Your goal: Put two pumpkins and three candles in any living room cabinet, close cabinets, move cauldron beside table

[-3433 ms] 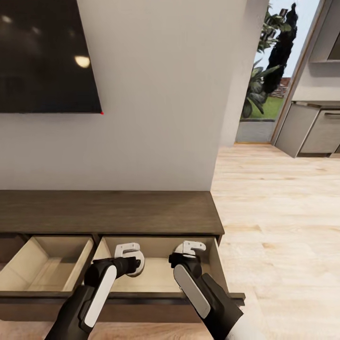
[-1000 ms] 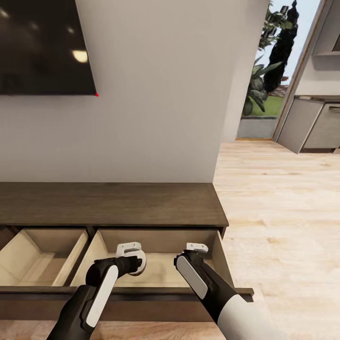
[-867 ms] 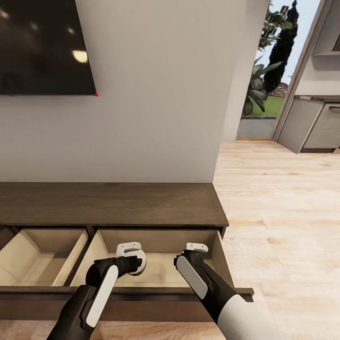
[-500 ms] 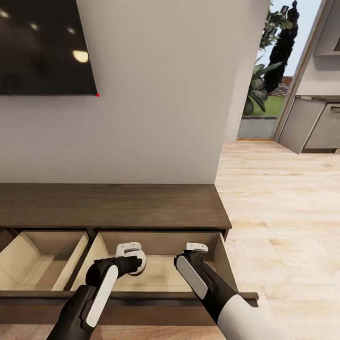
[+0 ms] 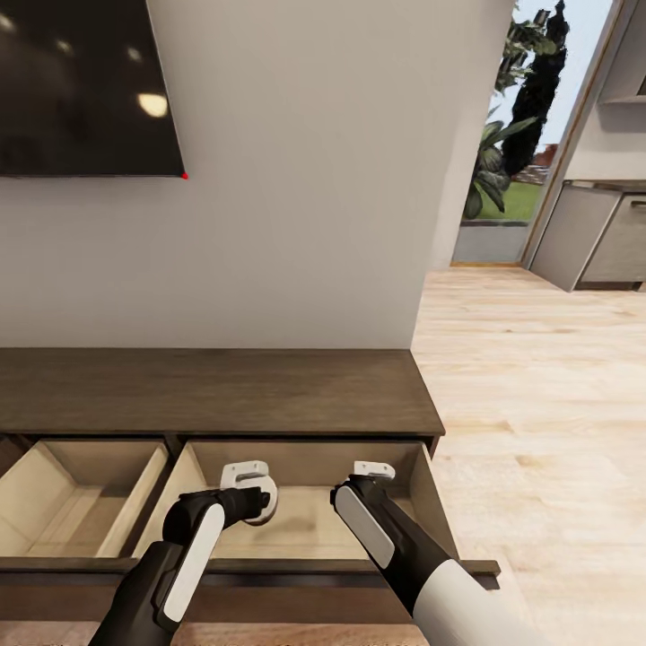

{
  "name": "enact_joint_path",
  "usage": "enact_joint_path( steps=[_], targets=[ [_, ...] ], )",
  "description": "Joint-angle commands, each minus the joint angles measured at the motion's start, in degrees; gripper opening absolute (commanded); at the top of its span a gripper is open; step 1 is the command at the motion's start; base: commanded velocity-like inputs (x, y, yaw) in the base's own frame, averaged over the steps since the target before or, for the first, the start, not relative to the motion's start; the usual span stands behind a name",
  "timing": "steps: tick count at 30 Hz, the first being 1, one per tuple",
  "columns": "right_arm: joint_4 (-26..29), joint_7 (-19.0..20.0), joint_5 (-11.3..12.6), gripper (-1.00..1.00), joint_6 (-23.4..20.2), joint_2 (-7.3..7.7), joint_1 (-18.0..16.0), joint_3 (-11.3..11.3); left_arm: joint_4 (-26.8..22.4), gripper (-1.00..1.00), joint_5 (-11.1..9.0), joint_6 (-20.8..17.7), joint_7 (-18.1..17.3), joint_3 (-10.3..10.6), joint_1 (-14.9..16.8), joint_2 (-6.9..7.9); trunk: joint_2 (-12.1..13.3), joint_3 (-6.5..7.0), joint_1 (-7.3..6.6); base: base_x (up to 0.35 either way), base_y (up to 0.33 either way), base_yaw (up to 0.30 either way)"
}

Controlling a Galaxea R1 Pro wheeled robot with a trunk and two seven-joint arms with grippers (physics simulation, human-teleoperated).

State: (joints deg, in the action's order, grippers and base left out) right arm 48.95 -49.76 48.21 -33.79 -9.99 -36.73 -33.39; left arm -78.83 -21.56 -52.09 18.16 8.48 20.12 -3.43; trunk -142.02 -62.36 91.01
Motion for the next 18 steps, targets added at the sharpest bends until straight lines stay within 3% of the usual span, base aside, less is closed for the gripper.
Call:
enact_joint_path(
  steps=[1, 18],
  targets=[
    [0.01, 0.02, -0.04, -1.00, 0.04, 0.00, -0.01, 0.00, 0.00, -1.00, 0.02, -0.10, 0.02, -0.01, 0.01, 0.00, -0.42, -0.18, 0.22, 0.000, 0.000, 0.000],
    [0.06, 0.07, -0.04, -1.00, 0.04, 0.00, -0.01, 0.00, 0.00, -1.00, 0.42, -2.23, 0.44, 0.57, 0.01, -0.18, -1.39, -3.42, 1.00, 0.000, 0.000, 0.000]
  ],
)
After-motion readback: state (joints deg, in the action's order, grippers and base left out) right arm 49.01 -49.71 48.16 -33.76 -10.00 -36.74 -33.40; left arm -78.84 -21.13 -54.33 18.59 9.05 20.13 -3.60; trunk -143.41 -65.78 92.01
